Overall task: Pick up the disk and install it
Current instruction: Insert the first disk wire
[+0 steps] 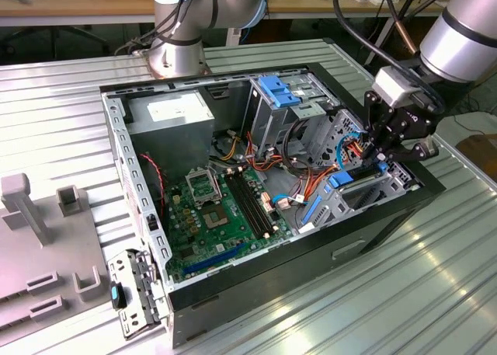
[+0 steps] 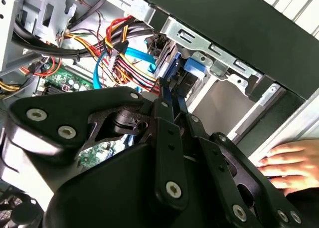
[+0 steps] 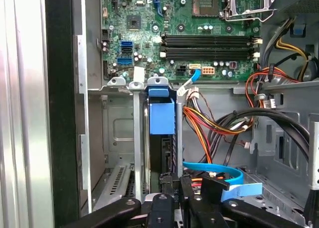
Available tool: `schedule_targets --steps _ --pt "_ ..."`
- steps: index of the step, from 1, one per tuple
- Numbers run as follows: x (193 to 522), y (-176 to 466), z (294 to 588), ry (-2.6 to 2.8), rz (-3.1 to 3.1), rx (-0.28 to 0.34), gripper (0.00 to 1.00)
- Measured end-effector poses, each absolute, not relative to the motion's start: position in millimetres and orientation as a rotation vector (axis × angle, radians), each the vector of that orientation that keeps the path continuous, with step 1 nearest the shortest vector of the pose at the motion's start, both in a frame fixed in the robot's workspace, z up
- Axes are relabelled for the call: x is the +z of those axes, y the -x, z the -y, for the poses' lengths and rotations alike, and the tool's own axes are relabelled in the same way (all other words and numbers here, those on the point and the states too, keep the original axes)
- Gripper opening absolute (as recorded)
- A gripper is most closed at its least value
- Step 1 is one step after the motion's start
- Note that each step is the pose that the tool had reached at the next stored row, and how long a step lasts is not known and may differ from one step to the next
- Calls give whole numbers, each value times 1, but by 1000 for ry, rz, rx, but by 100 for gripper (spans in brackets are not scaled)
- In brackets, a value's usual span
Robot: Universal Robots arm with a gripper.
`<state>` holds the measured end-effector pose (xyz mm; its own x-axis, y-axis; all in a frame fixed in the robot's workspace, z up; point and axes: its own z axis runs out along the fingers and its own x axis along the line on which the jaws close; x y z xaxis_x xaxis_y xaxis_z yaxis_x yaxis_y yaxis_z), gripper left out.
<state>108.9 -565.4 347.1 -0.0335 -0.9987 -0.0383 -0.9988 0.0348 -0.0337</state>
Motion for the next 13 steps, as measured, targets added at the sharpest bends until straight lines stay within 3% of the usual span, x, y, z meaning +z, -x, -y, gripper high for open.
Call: schedule_targets --steps 13 --pt "346 -109 568 2160 -2212 3 18"
